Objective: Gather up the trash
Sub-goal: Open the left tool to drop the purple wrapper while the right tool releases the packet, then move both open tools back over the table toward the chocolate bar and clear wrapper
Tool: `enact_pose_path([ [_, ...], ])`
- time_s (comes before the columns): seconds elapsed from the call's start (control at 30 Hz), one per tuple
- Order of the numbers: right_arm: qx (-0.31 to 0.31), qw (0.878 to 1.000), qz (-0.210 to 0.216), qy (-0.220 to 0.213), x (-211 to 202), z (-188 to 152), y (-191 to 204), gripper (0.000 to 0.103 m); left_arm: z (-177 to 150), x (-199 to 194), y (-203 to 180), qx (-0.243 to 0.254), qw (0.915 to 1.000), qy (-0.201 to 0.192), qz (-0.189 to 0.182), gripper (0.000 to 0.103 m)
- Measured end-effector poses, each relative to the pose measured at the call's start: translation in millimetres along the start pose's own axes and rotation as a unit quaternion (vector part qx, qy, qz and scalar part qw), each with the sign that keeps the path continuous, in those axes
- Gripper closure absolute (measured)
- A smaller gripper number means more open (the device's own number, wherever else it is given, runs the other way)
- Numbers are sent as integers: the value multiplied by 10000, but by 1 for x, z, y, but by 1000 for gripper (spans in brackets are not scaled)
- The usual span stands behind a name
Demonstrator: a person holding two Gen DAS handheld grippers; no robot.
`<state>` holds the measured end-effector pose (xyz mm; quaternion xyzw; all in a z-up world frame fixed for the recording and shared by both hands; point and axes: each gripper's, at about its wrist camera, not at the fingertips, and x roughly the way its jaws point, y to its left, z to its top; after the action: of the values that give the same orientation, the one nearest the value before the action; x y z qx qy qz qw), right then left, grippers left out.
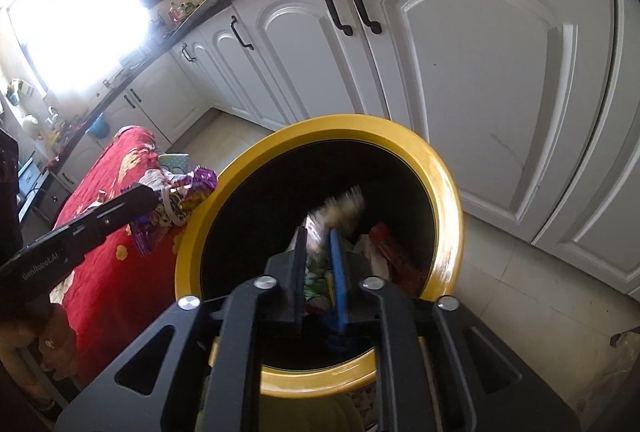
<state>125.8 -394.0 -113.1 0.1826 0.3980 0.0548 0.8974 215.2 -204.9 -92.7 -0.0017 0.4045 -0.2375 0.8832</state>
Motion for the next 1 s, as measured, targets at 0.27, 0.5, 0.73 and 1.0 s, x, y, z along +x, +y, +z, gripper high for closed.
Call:
enact_pose_path([
  [0.27,61,9998,-67,-151,-8,3,-1,65,-4,-7,7,-61,9998,-43,159,39],
  [0.5,-94,9995,-19,-308,-14,8,17,51,-5,-32,23,-146,9983,-314,476,11],
  [0.73,-313,9983,89,-492,-24,13,43,37,-5,-67,42,-258,9940,-685,812,11],
  [1.0,-609,9959,247,-628,-30,19,78,30,-9,-109,71,-524,9865,-1033,1156,11],
])
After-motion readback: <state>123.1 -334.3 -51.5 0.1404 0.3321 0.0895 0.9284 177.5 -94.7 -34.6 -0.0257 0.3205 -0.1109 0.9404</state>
